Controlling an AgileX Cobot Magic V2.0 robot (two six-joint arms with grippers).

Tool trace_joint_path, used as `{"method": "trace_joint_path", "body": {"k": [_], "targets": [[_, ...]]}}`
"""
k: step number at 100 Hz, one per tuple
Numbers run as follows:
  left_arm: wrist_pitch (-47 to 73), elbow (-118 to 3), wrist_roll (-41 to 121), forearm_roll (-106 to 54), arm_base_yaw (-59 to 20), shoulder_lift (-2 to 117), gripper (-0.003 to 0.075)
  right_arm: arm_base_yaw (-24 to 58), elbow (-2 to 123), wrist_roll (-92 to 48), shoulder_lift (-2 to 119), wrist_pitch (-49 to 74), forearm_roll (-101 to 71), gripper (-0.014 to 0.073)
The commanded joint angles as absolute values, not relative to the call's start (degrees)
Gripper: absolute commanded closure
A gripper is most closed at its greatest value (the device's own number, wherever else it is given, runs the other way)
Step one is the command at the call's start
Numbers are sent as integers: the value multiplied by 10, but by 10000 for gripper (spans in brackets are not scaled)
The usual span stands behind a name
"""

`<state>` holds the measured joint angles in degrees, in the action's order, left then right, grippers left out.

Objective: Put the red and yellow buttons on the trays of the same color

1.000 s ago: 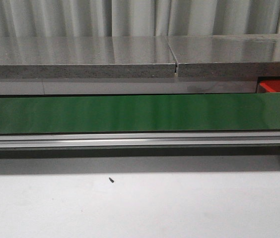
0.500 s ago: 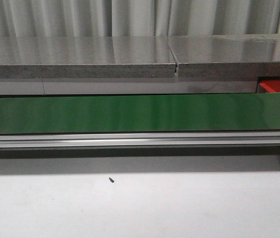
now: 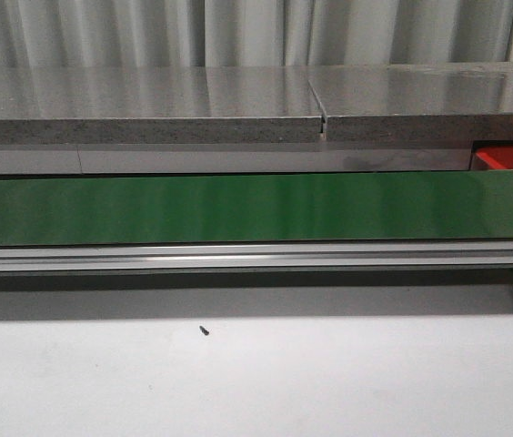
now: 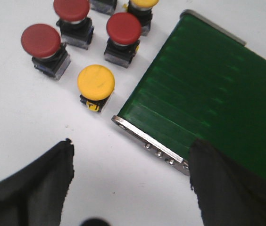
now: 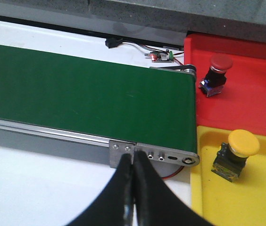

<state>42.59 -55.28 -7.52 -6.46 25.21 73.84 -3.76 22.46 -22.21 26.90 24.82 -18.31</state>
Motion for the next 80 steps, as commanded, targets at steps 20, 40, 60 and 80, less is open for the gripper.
{"method": "trace_joint_path", "body": {"k": [20, 40, 60, 80], "targets": [[499, -674, -81, -105, 307, 873, 249, -36, 239, -226, 270, 210, -190, 708], [555, -735, -85, -129, 313, 954, 249, -36, 239, -226, 270, 210, -190, 708], [563, -781, -119, -144, 313, 1016, 249, -36, 239, -226, 270, 210, -190, 708], [563, -815, -165, -133, 313, 1037, 249, -36, 239, -226, 270, 210, -190, 708]]}}
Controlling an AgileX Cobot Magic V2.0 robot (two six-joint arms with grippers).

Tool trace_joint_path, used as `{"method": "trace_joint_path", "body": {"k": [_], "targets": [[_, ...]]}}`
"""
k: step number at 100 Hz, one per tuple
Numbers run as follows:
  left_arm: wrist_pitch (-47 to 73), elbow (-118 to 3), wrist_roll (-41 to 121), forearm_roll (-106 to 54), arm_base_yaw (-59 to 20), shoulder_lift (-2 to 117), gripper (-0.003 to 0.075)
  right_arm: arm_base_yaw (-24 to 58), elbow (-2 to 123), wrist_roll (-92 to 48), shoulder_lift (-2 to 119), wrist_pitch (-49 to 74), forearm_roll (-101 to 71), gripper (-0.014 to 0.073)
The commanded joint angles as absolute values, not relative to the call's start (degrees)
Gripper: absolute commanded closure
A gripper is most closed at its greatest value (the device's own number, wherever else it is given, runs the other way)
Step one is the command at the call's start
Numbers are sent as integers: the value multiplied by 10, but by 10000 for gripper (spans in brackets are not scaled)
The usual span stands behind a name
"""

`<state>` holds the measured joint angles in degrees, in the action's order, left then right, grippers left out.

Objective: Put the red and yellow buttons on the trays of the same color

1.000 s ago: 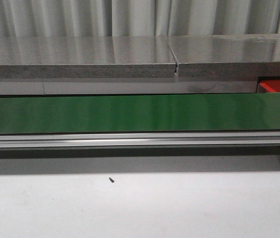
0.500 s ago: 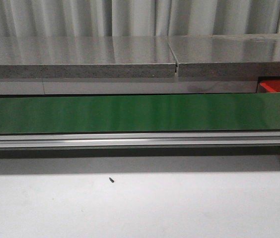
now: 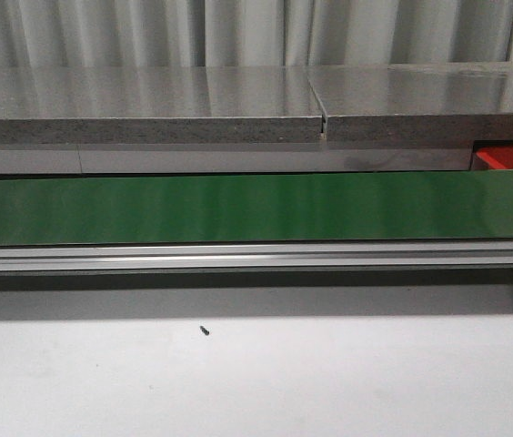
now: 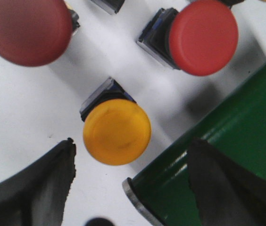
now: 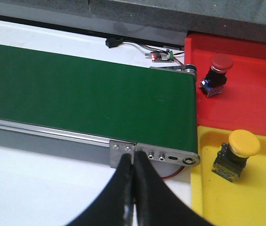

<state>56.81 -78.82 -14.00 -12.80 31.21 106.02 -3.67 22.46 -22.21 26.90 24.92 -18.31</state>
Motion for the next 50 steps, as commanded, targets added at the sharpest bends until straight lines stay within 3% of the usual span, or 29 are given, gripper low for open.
{"method": "trace_joint_path", "body": {"k": [1, 36, 50], "targets": [[563, -817, -167, -132, 313, 1038, 249, -36, 239, -226, 270, 210, -190, 708], [575, -824, -186, -124, 313, 1072, 251, -36, 239, -226, 270, 209, -190, 708], [575, -824, -192, -115, 314, 1073, 325, -36, 239, -226, 270, 209, -190, 708]]}}
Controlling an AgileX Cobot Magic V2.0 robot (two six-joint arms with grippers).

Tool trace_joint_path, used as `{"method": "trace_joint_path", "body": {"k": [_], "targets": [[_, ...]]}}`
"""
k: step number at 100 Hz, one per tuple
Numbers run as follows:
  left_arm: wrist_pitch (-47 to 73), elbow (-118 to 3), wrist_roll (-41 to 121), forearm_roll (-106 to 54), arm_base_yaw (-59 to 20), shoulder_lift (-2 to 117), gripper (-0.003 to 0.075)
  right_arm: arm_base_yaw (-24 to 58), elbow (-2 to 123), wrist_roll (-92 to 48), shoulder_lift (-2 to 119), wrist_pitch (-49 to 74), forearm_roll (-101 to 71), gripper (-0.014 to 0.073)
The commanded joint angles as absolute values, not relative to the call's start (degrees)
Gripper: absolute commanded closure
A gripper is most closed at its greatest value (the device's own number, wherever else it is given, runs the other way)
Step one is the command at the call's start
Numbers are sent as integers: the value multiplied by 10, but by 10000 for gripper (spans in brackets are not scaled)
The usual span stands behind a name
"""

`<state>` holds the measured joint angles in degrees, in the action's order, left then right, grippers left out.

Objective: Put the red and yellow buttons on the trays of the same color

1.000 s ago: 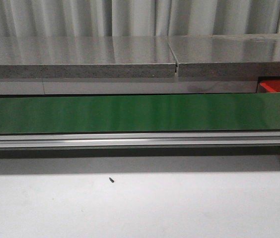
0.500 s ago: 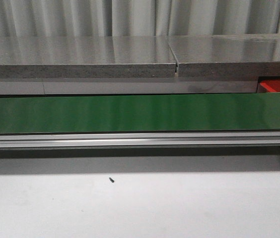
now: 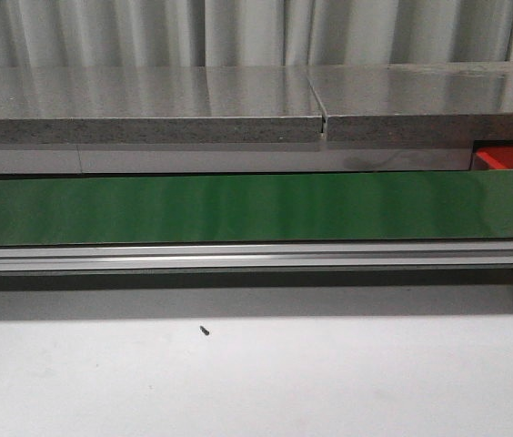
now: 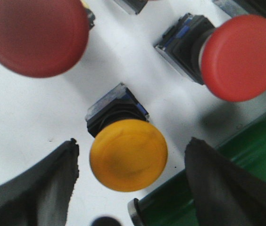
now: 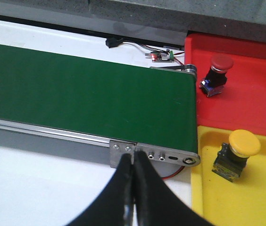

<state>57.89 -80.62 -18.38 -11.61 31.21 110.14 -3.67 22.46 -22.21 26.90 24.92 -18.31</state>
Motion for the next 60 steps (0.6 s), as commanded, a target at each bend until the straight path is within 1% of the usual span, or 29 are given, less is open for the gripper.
{"method": "trace_joint_path", "body": {"k": [1, 14, 26, 40, 48, 60], "targets": [[575, -824, -194, -113, 314, 1073, 336, -36, 239, -226, 270, 209, -190, 708], [578, -825, -195, -109, 319, 1073, 429, -36, 239, -226, 270, 209, -190, 708], [582, -825, -195, -109, 325, 1073, 540, -36, 239, -226, 270, 209, -190, 708], [583, -825, -195, -109, 325, 1072, 642, -36, 239, -226, 270, 209, -190, 708], [586, -825, -181, -109, 325, 1063, 669, -36, 239, -226, 270, 209, -190, 708], [580, -825, -148, -109, 325, 1033, 669, -36, 239, -226, 270, 209, -190, 708]]}}
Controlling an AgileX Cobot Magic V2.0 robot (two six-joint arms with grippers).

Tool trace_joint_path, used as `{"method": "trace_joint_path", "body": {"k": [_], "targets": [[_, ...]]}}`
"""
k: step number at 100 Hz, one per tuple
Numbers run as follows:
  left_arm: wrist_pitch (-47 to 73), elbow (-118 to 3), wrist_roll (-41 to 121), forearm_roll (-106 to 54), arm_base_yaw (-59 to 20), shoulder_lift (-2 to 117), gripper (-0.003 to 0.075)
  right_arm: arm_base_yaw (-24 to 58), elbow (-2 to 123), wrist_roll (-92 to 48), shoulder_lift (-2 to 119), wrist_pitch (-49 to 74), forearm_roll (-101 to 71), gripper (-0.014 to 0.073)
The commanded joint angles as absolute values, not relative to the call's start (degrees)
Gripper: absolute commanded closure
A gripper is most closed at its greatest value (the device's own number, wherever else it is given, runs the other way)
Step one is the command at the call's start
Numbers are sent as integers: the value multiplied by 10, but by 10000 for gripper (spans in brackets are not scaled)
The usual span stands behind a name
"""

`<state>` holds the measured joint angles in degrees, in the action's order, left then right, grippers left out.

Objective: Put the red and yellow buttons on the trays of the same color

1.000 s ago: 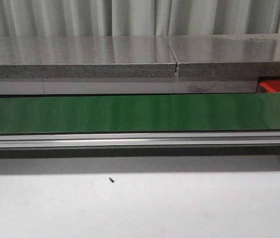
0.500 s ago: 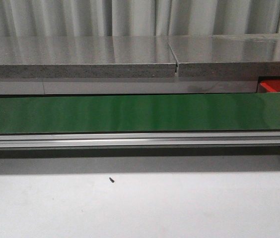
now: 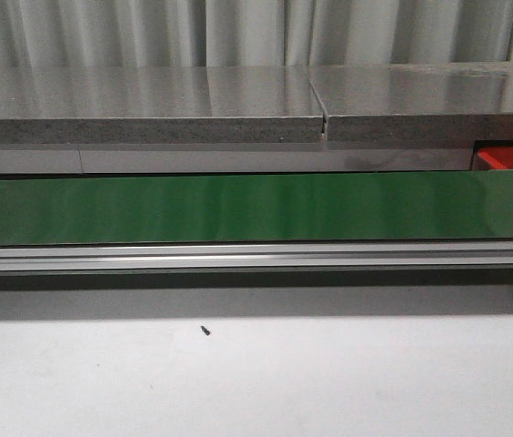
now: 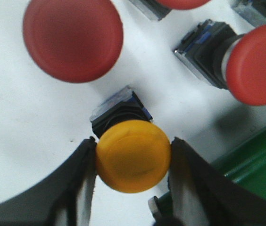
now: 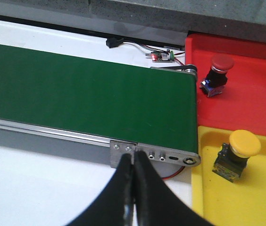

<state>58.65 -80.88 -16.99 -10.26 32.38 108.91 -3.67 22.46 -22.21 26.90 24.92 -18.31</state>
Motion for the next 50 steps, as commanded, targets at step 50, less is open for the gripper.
{"method": "trace_joint_path", "body": {"k": [50], "targets": [[607, -837, -73, -120, 249, 945, 669, -36, 239, -226, 270, 209, -191, 708]]}}
